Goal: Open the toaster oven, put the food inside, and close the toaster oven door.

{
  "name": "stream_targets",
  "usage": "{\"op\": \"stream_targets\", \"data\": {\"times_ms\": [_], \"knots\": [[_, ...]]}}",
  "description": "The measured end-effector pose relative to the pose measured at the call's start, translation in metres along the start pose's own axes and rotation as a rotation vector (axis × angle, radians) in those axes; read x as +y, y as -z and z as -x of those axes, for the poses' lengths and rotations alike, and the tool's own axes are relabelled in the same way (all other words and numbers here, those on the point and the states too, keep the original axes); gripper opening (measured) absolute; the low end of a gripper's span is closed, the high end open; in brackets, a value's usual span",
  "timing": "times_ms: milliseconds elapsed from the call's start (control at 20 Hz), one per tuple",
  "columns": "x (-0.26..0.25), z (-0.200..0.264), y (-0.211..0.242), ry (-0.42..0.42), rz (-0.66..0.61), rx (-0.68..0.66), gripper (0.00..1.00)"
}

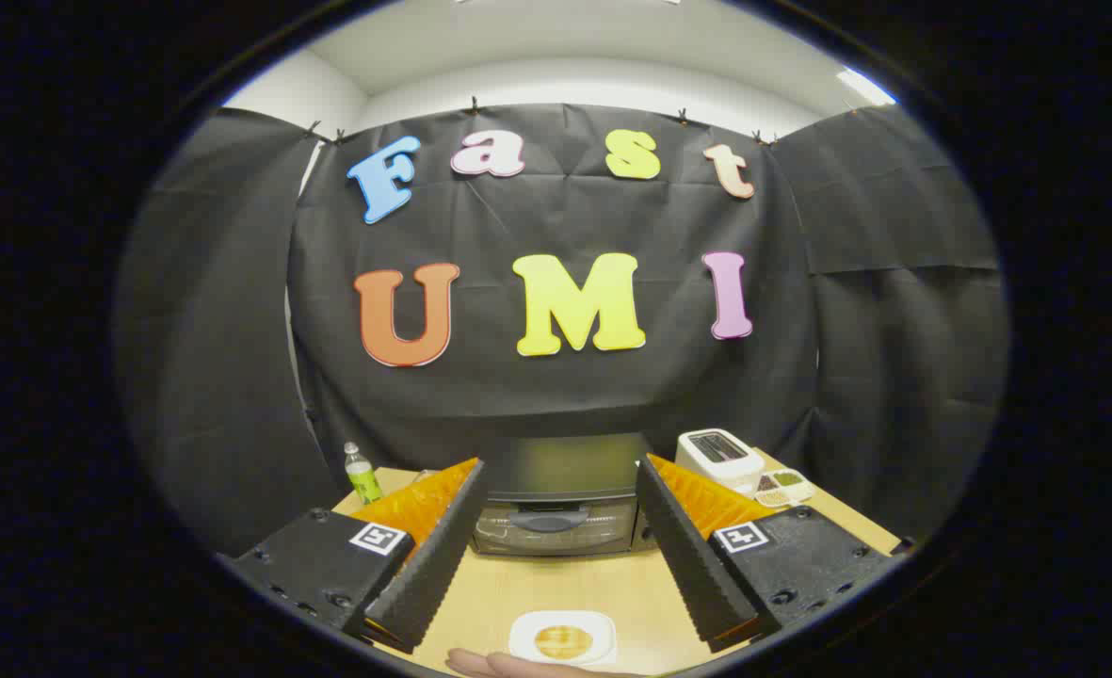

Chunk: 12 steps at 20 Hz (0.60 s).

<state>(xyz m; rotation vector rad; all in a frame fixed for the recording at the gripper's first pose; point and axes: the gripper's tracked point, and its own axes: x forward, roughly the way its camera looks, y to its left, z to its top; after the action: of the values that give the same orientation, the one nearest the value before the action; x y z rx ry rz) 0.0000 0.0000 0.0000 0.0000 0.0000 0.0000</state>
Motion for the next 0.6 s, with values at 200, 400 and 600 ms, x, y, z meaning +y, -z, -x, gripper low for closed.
{"op": "stream_targets", "data": {"times_ms": [200,400,600], "knots": [[-0.004,0.003,0.001,0.013,-0.001,-0.005,1.0],[0.0,0.001,0.012,-0.006,-0.02,0.021,1.0],[0.001,-0.006,0.026,-0.004,0.004,0.036,1.0]]}}
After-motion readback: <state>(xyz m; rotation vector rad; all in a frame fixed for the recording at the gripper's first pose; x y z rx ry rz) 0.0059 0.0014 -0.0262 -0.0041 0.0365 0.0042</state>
